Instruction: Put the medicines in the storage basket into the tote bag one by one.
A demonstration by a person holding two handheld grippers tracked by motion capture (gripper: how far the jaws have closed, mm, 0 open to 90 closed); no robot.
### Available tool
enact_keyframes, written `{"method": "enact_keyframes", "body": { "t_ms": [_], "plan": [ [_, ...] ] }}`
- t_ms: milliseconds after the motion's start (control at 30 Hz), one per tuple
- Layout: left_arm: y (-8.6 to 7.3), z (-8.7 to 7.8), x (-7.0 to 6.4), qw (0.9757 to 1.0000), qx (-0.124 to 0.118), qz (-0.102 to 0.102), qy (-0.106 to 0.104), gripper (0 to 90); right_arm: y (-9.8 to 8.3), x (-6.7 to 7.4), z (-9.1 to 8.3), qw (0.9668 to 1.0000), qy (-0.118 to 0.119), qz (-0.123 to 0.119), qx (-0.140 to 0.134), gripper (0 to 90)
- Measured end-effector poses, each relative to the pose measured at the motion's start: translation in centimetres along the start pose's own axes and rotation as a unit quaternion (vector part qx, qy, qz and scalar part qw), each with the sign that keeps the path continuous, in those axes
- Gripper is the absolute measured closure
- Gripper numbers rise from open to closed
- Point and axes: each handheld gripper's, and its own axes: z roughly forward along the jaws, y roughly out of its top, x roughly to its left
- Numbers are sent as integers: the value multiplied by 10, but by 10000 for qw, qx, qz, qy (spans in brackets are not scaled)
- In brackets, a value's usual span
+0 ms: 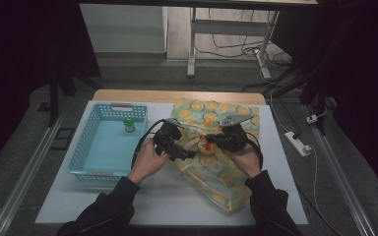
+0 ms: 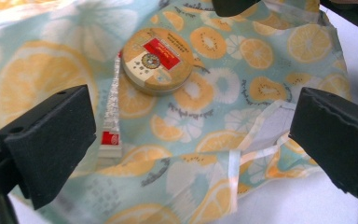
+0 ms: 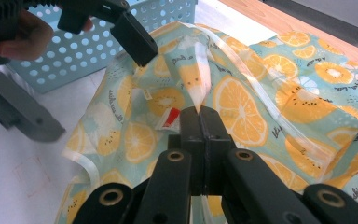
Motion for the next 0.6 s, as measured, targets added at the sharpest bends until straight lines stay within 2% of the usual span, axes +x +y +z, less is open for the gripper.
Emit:
{"method": "enact_keyframes", "body": {
  "t_ms": [200,333,467,600],
  "plan": [
    [-8,-10,9,9998,-181,-85,-98,0,0,1,0,10000,1,0,-14,900],
    [-13,-17,12,9998,-166,-85,-9,0,0,1,0,10000,-4,-5,-12,900],
    [-20,-28,18,9994,-311,-166,-12,0,0,1,0,10000,-5,-7,3,900],
    [-27,-38,24,9990,-381,-200,100,0,0,1,0,10000,-5,-14,3,900]
  ]
}}
